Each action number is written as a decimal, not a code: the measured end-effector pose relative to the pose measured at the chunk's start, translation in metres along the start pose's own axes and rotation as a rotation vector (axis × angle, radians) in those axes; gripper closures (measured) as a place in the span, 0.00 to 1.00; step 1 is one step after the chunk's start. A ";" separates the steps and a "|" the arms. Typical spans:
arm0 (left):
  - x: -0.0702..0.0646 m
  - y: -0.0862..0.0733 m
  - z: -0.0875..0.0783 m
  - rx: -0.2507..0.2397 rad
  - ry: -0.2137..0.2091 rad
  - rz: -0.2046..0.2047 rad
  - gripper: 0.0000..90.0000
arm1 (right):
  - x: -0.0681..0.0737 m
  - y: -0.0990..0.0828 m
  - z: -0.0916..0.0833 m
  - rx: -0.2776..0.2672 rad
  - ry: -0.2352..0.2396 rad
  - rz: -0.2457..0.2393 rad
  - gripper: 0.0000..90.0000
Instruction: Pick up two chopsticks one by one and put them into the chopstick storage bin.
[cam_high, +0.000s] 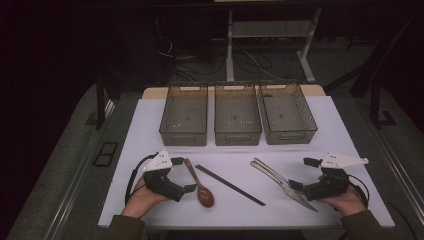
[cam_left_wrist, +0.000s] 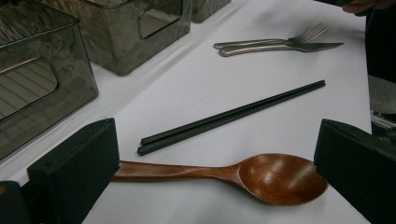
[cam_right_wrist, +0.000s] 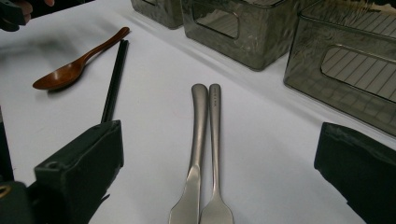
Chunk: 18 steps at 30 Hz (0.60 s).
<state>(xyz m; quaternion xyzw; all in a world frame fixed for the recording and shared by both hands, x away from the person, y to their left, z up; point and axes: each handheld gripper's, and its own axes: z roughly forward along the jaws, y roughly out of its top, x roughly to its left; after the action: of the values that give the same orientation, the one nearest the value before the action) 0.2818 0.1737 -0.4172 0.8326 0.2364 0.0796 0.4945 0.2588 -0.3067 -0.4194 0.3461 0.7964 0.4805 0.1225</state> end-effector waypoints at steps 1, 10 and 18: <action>0.000 0.000 0.001 -0.002 -0.004 -0.002 0.00 | 0.000 0.000 0.000 0.002 -0.001 0.001 0.01; -0.002 0.005 0.010 0.009 -0.030 0.009 0.04 | -0.001 -0.001 0.000 0.004 0.001 0.012 0.01; -0.007 0.011 0.020 0.013 -0.068 0.023 0.16 | 0.002 0.001 0.001 -0.001 -0.002 0.005 0.01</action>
<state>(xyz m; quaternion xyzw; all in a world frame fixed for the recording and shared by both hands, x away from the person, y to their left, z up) 0.2863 0.1505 -0.4168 0.8406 0.2103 0.0555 0.4960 0.2587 -0.3045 -0.4190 0.3485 0.7952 0.4808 0.1225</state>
